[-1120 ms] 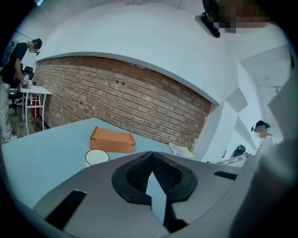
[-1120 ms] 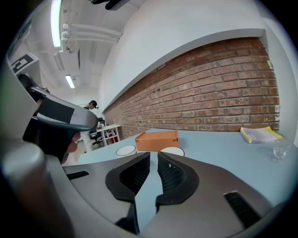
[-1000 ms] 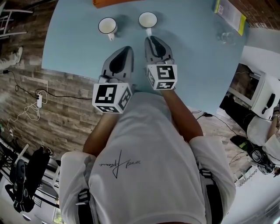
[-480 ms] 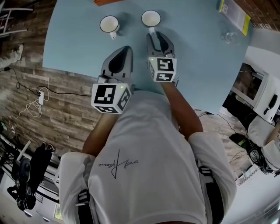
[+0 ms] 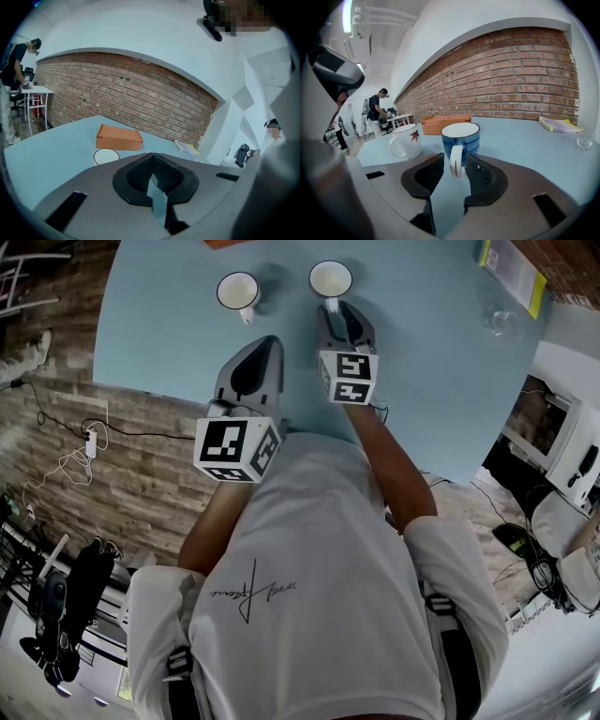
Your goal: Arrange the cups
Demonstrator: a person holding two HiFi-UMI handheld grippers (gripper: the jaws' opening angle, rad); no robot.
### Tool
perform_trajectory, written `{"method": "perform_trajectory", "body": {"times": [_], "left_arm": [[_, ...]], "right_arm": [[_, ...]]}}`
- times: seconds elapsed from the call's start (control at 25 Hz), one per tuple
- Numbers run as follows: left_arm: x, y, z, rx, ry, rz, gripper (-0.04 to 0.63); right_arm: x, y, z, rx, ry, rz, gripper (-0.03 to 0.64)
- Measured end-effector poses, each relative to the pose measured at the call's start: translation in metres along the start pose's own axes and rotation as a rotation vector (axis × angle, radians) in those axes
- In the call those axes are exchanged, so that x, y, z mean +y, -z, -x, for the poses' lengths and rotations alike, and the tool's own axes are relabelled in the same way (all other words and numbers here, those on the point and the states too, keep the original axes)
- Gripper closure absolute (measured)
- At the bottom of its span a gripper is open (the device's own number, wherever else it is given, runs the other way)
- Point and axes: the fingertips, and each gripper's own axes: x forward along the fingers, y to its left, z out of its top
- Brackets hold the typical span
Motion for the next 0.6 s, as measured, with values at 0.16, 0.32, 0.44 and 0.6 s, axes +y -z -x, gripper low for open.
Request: {"method": "perform_trajectory", "body": {"times": [0.16, 0.32, 0.44, 0.6], "left_arm": [[0.003, 0.0, -0.001, 0.006, -0.009, 0.005, 0.589], [0.005, 0.004, -0.003, 0.014, -0.013, 0.011, 0.589], [0.006, 0.005, -0.004, 0.019, -0.017, 0.011, 0.589], [0.005, 0.007, -0.006, 0.023, -0.022, 0.002, 0.589]], "right_arm": [[0.0, 0.003, -0.005, 0.011, 0.005, 0.001, 0.494], [-0.002, 0.006, -0.01, 0.011, 0.023, 0.017, 0.494], [-0.004, 0.002, -0.012, 0.002, 0.041, 0.022, 0.495], [-0.008, 0.001, -0.011, 0.01, 0.074, 0.032, 0.528]]}}
